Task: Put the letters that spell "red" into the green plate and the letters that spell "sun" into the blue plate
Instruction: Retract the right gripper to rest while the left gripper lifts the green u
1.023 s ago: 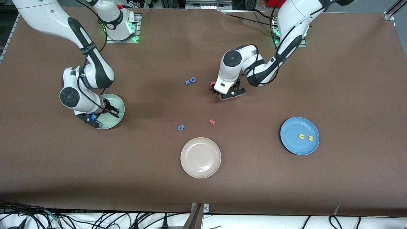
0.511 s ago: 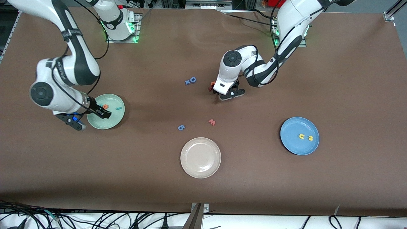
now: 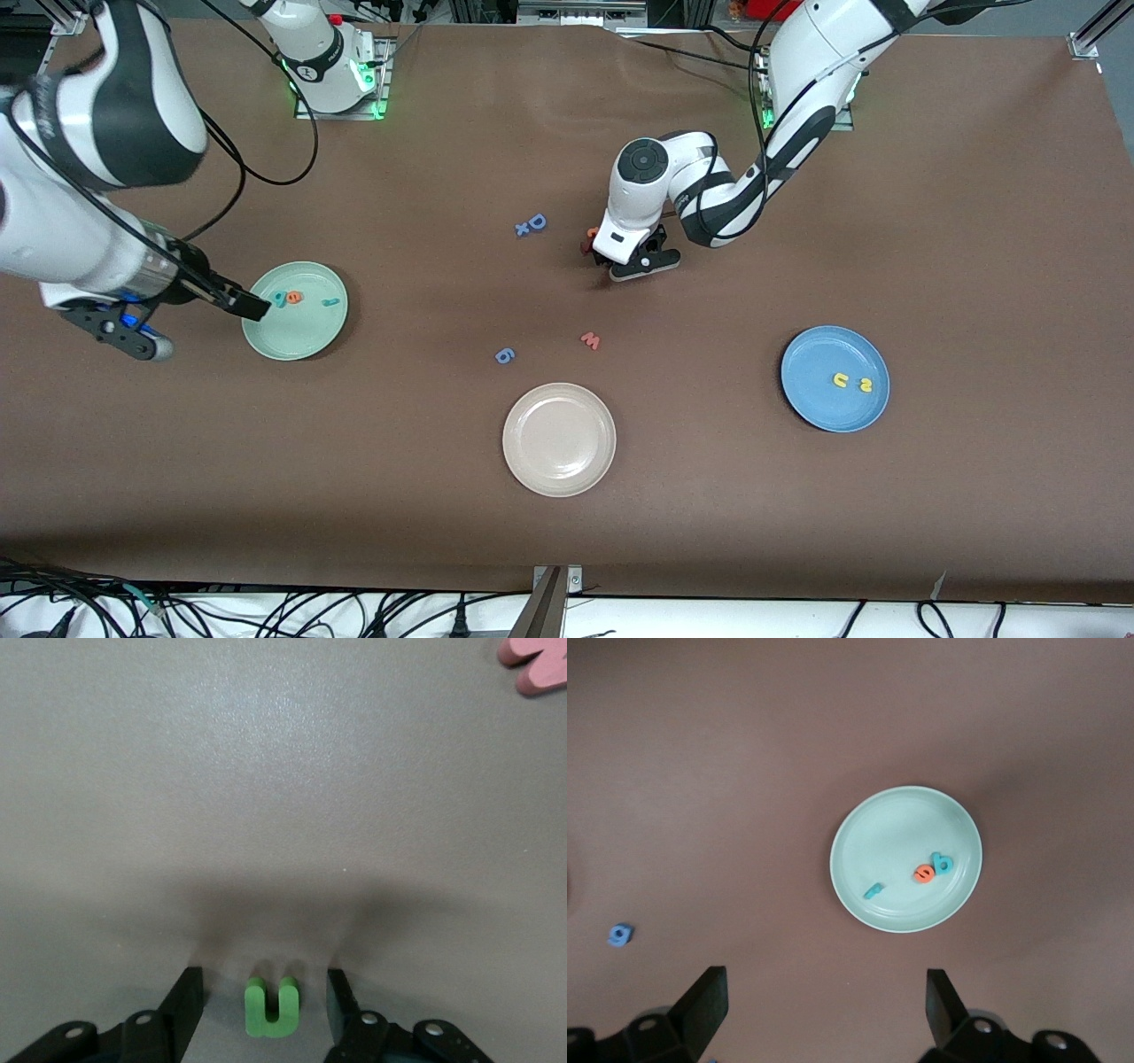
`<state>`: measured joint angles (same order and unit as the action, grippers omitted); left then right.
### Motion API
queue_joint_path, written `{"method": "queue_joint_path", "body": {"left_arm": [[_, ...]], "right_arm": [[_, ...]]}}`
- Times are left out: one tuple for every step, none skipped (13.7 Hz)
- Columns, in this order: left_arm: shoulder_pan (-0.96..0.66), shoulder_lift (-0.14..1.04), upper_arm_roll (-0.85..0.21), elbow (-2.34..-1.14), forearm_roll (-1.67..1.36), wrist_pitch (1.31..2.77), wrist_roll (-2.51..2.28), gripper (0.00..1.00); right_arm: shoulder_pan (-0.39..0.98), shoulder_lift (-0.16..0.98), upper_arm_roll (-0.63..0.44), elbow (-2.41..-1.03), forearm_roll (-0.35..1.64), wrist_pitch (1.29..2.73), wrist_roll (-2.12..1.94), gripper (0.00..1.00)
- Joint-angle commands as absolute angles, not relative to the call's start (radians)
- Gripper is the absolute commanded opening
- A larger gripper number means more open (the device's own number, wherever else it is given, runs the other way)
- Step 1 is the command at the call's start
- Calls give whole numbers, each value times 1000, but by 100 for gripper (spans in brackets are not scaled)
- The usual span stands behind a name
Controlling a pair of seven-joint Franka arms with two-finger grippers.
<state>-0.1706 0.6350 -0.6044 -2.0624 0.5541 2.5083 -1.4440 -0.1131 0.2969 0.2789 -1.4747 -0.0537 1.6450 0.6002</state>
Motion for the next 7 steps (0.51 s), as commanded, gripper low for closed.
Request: {"method": "queue_joint_path", "body": {"left_arm": [[-183,643,-601,-2046,600,2499,-1482,65],[-183,643,-603,-2046,600,2499,-1492,65],[-186,643,-604,-2046,601,2499,-1499,65],[-192,643,-604,-2046,600,2499,-1499,65],[-192,643,-604,-2046,601,2499,-1499,65],[-193,643,-604,-2046,600,2499,-1499,64],[-193,643,-604,-2046,600,2497,-1499,63]], "right_arm": [[-112,255,269,-1427,-41,1609,455,99],[-103,221,247,-1428,-44,1609,375,99],[-92,198,227,-1433,-40,1608,335,99],[-66,166,194,-1433,-41,1580,322,99],[-20,152,140,-1430,-44,1566,322,99],[21,135,80,-1433,-46,1565,319,99],[46,121,54,-1434,-49,1566,299,99]]}}
